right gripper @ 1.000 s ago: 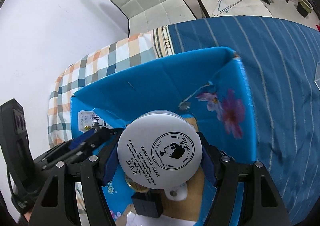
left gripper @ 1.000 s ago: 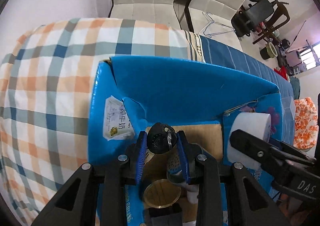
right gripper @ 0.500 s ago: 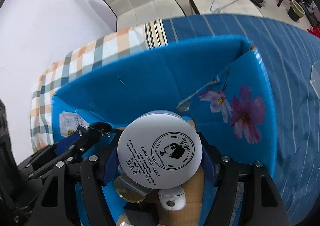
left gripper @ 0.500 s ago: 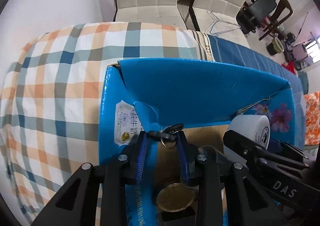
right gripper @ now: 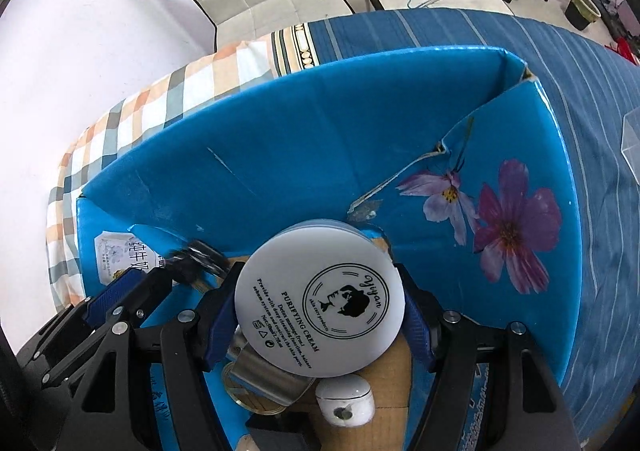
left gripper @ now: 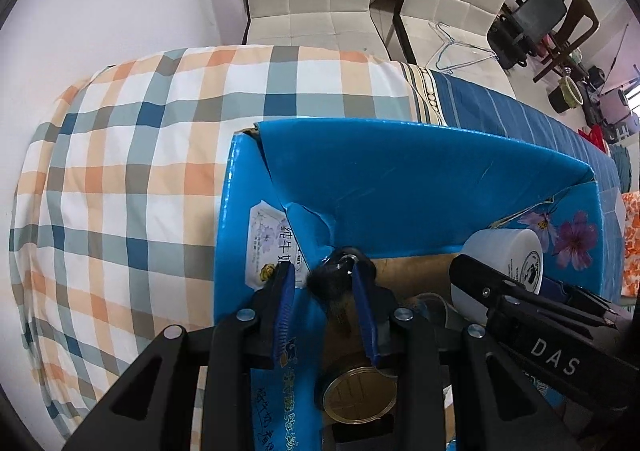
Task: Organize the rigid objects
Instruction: 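Lower the keys and cream jar into the box and open both tools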
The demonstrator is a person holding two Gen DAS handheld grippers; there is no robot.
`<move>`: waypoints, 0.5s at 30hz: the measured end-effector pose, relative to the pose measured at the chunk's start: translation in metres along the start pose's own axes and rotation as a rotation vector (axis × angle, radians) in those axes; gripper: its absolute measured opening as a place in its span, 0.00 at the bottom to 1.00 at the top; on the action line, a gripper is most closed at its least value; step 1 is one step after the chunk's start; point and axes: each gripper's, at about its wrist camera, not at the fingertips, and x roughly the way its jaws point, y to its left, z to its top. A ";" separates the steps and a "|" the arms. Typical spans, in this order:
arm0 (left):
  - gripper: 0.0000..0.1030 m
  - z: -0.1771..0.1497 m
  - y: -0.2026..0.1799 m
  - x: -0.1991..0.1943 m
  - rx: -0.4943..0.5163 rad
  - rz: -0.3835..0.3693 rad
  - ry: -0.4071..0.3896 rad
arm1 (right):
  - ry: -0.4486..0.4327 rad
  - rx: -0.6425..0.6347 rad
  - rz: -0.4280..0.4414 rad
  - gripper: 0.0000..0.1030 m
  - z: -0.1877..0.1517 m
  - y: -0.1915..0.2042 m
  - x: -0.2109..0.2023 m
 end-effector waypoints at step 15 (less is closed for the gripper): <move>0.39 -0.012 0.002 -0.014 -0.029 -0.045 -0.020 | 0.005 -0.014 -0.011 0.71 -0.005 -0.003 -0.003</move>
